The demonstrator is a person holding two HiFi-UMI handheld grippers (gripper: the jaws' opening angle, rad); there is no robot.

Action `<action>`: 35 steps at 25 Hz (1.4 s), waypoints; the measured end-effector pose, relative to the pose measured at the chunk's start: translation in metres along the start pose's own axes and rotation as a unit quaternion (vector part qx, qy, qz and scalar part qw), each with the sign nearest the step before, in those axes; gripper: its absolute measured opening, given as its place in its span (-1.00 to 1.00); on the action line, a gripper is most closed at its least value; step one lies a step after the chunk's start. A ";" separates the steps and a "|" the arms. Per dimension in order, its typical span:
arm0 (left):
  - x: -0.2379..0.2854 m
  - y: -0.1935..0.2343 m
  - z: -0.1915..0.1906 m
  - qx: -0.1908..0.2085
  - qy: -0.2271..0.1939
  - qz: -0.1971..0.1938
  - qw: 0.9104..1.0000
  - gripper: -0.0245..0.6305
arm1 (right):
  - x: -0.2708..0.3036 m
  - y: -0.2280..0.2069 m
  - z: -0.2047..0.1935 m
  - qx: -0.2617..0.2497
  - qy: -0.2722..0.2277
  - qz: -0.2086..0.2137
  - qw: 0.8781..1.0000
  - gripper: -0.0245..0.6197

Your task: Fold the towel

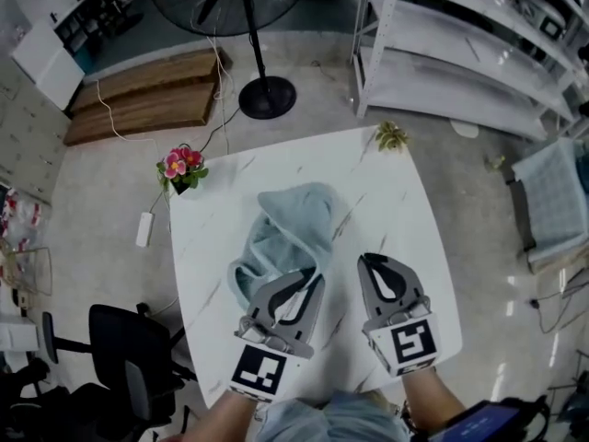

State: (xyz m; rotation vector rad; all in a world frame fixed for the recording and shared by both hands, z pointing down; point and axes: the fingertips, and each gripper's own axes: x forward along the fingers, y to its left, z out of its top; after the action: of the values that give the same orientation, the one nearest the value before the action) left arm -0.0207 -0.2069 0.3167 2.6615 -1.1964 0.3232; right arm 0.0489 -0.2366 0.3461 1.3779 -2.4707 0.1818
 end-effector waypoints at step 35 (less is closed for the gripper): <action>-0.012 -0.023 -0.076 -0.020 0.032 -0.034 0.999 -0.85 | 0.098 0.074 -0.037 -0.068 0.168 0.220 0.959 -0.83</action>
State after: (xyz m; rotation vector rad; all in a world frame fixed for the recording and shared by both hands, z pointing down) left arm -0.0198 -0.1628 0.3843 2.6296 -1.0801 0.3651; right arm -0.0541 -0.2669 0.4159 0.6599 -2.4039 0.3071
